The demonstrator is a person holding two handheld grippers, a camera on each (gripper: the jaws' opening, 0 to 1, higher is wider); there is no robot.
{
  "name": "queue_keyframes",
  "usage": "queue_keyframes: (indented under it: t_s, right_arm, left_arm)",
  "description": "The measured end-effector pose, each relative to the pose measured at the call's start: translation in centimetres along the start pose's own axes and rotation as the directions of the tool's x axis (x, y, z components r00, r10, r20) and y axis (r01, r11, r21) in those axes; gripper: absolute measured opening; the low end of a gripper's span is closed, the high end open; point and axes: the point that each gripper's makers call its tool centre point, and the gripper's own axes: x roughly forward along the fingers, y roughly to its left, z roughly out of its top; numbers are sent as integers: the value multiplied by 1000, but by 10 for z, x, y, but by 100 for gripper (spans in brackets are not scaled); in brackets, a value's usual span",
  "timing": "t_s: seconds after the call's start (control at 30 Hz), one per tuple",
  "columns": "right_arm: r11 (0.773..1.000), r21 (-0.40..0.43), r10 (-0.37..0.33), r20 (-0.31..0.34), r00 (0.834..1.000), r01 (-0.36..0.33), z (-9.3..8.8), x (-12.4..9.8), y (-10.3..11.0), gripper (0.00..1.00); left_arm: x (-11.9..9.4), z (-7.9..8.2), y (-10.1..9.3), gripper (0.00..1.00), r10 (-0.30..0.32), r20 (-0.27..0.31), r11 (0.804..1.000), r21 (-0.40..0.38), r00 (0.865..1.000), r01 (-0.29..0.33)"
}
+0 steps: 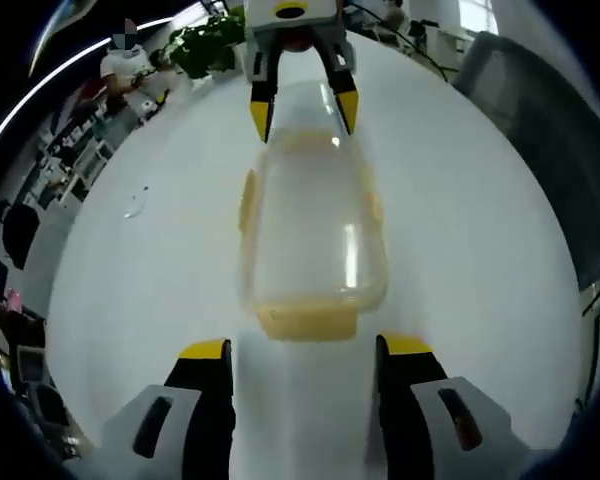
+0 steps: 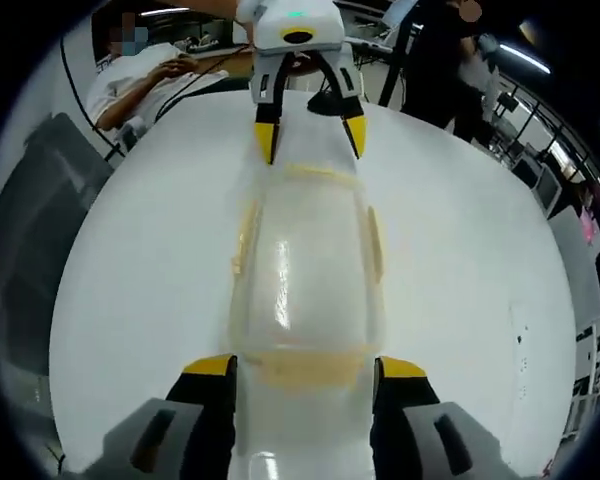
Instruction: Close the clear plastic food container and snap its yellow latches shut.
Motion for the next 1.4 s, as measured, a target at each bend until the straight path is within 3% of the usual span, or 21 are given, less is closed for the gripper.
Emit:
queue_keyframes:
  t_s: [0.27, 0.73, 0.97, 1.13, 1.23, 1.4]
  right_arm:
    - [999, 24, 28, -28, 999, -27, -6, 5, -1, 51]
    - [996, 58, 65, -27, 998, -64, -8, 7, -1, 45]
    - [996, 59, 64, -26, 998, -62, -8, 7, -1, 43]
    - [997, 43, 62, -37, 997, -60, -6, 8, -1, 37]
    - [997, 51, 63, -51, 997, -60, -8, 7, -1, 37]
    - [997, 56, 65, -55, 996, -62, -8, 7, -1, 37]
  left_arm:
    - [4, 2, 8, 57, -13, 8, 1000, 18, 1000, 13]
    - [12, 11, 2, 40, -89, 7, 996, 2, 996, 89]
    - [15, 12, 0, 38, -117, 4, 993, -4, 993, 117]
    - [16, 14, -2, 37, -124, -28, 992, -7, 992, 124]
    - [16, 14, -2, 37, -124, -81, 992, -22, 989, 122]
    - [17, 13, -2, 36, -128, -113, 992, -18, 985, 127]
